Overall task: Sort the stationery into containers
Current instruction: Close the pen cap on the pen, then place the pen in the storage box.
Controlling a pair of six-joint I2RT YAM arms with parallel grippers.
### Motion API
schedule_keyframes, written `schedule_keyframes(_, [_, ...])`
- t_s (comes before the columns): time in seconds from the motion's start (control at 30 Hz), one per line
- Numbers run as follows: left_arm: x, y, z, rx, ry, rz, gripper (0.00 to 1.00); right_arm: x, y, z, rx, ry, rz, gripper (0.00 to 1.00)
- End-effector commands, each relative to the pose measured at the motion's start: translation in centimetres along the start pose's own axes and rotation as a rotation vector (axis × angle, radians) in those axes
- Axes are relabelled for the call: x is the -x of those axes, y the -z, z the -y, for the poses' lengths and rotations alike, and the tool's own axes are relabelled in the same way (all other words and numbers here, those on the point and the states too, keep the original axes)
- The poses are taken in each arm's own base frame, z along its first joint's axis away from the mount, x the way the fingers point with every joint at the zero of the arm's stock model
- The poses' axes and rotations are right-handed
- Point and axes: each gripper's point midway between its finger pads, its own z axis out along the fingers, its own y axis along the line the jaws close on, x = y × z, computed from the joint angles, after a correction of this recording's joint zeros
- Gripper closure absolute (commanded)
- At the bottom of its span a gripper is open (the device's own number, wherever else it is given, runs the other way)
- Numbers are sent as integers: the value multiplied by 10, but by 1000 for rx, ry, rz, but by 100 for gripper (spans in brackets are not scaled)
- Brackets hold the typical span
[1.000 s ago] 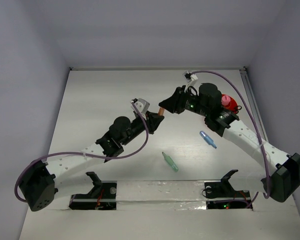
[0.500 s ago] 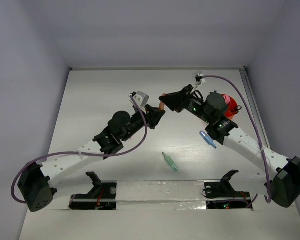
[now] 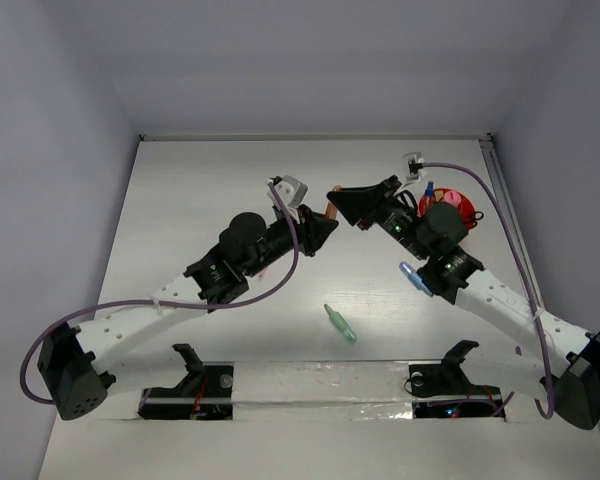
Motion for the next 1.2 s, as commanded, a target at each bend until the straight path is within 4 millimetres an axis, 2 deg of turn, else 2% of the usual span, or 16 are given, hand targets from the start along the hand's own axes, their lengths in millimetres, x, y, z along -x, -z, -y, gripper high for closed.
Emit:
schedule_keyframes(0.0, [134, 10, 45, -152, 36, 416, 99, -87, 25, 15, -95, -50, -349, 100])
schedule_keyframes(0.13, [82, -6, 34, -138, 61, 269, 88, -44, 10, 22, -180, 16, -250, 100])
schedule_keyframes(0.2, [55, -7, 31, -135, 86, 217, 63, -23, 4, 28, -212, 30, -200, 100])
schedule_keyframes(0.23, [46, -7, 28, -128, 91, 198, 63, -16, 1, 32, -225, 36, -182, 100])
schedule_keyframes(0.3, [28, -5, 26, -122, 94, 158, 49, 1, -2, 40, -260, 45, -151, 100])
schedule_keyframes(0.47, [3, 12, 26, -97, 100, 86, 29, 46, 6, 93, -410, 55, -51, 100])
schedule_keyframes(0.53, [-9, 20, 19, -72, 89, 54, 1, 64, 18, 120, -484, 59, -6, 100])
schedule_keyframes(0.63, [-11, 37, 12, -40, 98, 74, 1, 85, 45, 154, -630, 96, 79, 100])
schedule_keyframes(0.67, [-6, 45, 10, -36, 101, 100, 1, 84, 54, 165, -679, 103, 88, 100])
schedule_keyframes(0.73, [-18, 51, 0, -4, 93, 94, 1, 100, 80, 185, -798, 139, 159, 100])
schedule_keyframes(0.83, [-31, 57, -10, 26, 72, 86, 1, 108, 116, 215, -928, 141, 218, 100])
schedule_keyframes(0.87, [-35, 57, -13, 35, 62, 81, 1, 121, 138, 231, -994, 131, 264, 100])
schedule_keyframes(0.9, [-46, 58, -17, 40, 55, 63, 1, 118, 152, 242, -1034, 116, 276, 100])
schedule_keyframes(0.97, [-52, 56, -17, 29, 47, 64, 1, 134, 182, 252, -1117, 116, 364, 100])
schedule_keyframes(1.03, [-61, 56, -18, 16, 41, 54, 1, 136, 204, 262, -1196, 118, 408, 100])
schedule_keyframes(1.17, [-71, 56, -18, 3, 19, 33, 1, 143, 222, 273, -1288, 165, 460, 100])
